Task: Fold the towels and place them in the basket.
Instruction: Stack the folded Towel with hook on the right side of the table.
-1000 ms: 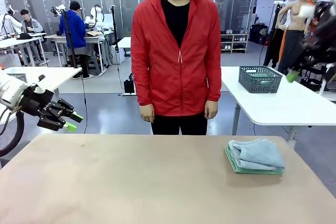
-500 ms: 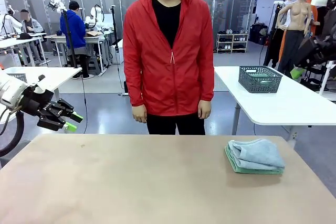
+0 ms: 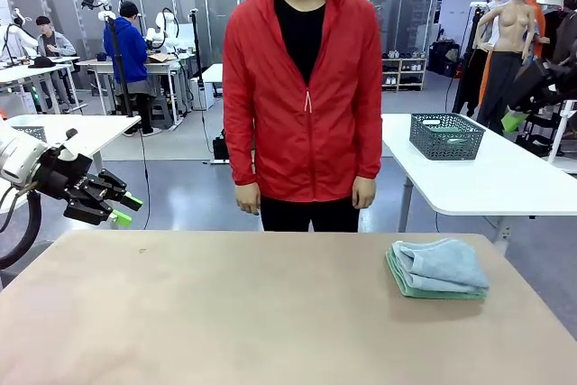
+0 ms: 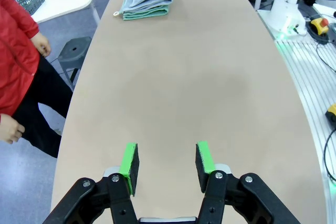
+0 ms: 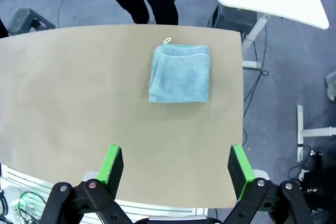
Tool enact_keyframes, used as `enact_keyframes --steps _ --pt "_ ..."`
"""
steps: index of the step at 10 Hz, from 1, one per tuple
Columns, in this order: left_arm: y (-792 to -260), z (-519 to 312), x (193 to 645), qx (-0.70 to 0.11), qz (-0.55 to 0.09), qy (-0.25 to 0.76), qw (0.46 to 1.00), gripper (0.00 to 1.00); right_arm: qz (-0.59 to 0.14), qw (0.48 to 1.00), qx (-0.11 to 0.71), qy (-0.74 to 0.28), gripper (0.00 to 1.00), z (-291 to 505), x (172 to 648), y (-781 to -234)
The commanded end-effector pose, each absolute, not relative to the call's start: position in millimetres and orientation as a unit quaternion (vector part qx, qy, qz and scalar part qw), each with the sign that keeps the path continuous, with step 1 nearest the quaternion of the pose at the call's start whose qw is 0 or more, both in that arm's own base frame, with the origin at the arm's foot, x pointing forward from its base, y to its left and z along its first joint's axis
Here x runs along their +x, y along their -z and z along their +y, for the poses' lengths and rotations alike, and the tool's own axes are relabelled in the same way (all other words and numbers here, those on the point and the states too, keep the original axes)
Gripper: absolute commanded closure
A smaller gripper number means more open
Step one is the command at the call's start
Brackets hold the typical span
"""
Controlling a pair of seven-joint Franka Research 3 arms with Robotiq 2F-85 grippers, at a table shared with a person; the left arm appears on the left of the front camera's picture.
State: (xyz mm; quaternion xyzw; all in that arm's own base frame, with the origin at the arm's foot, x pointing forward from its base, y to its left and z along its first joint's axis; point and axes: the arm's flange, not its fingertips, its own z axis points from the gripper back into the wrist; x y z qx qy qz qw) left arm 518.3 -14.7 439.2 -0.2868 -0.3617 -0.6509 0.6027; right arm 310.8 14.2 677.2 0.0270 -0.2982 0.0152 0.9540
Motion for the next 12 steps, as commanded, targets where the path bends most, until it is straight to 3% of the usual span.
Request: enact_keyframes --steps 1,12 --pt "-439.1 -14.5 517.8 -0.283 -0.365 0.657 0.596 0.43 -0.294 0.955 0.026 -0.013 0.00 14.4 312.5 -679.0" --pt "-439.1 -14.5 517.8 -0.283 -0.365 0.657 0.596 0.43 -0.294 0.955 0.026 -0.013 0.00 14.4 312.5 -679.0"
